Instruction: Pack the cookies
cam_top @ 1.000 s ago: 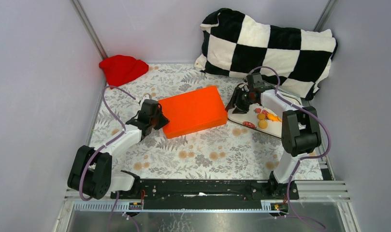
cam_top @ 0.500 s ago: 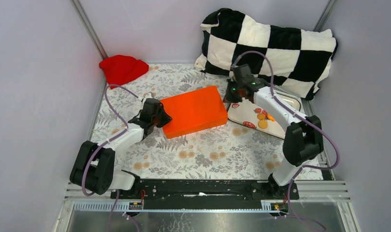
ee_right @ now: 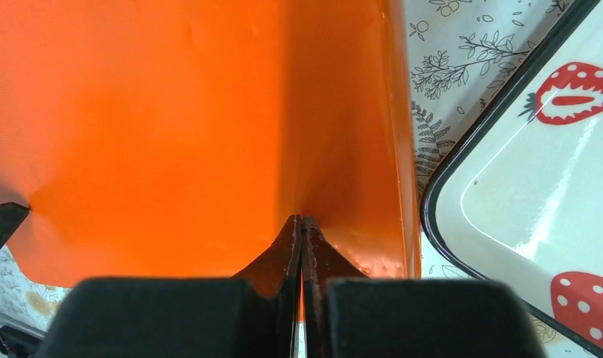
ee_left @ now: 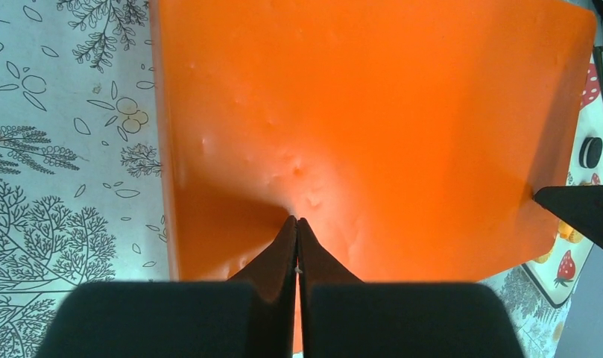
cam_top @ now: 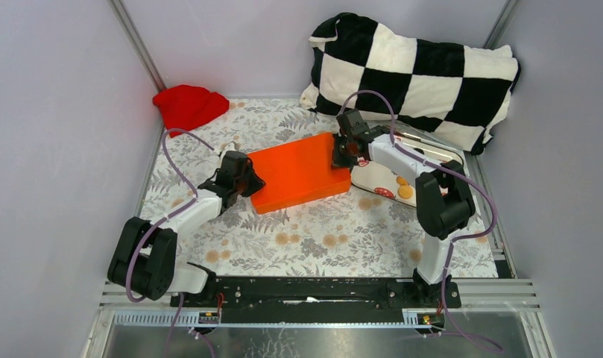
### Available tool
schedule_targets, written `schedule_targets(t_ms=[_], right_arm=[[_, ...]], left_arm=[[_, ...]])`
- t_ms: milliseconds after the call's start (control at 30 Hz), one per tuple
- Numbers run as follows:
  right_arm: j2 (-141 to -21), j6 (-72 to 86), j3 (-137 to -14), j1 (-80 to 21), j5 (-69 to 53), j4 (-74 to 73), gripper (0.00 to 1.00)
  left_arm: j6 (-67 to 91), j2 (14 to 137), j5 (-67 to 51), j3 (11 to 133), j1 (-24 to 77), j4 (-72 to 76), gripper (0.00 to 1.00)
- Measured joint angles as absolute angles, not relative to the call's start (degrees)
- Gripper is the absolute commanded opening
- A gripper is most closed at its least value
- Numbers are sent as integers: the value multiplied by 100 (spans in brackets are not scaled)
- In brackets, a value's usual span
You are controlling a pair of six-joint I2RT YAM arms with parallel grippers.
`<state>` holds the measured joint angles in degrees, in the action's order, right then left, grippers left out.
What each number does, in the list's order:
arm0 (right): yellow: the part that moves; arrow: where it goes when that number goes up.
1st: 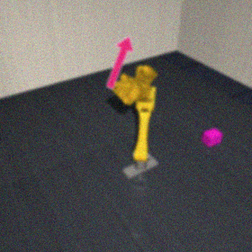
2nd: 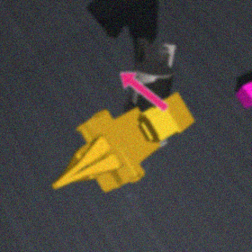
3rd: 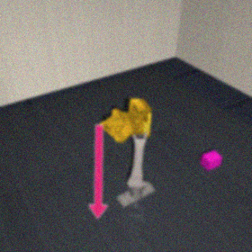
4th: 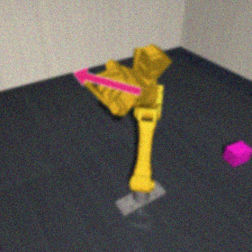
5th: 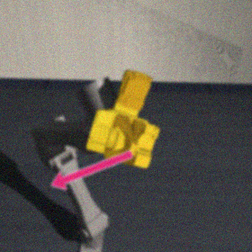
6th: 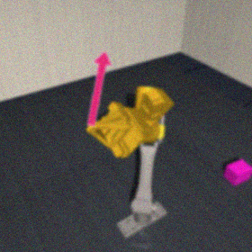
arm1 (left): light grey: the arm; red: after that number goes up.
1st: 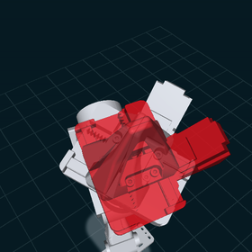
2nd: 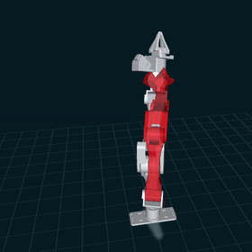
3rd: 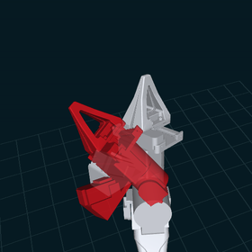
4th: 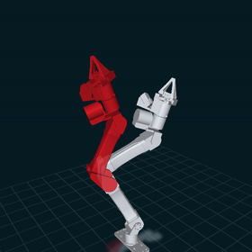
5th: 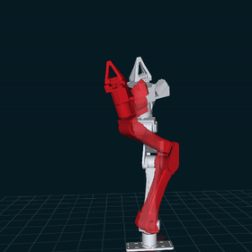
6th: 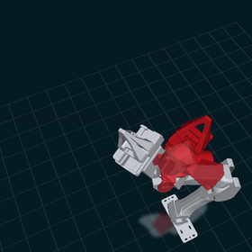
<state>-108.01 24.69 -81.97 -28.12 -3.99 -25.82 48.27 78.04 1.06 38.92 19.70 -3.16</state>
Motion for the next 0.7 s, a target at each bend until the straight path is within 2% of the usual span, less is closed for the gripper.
schedule_targets(t_ms=[300, 467, 700], right_arm=[[-10484, 2429, -8009, -2814, -178, -2626, 6], [-9880, 2418, -7950, -2818, -47, -2582, 19], [-9065, 2377, -7708, -2818, 73, -2303, 28]], left_arm=[[4622, 7496, 379, 4224, 2071, -1299, 0], [4488, 6761, 646, 4665, 2167, -1780, 0], [4442, 5970, 829, 4873, 2285, -1975, 0]])
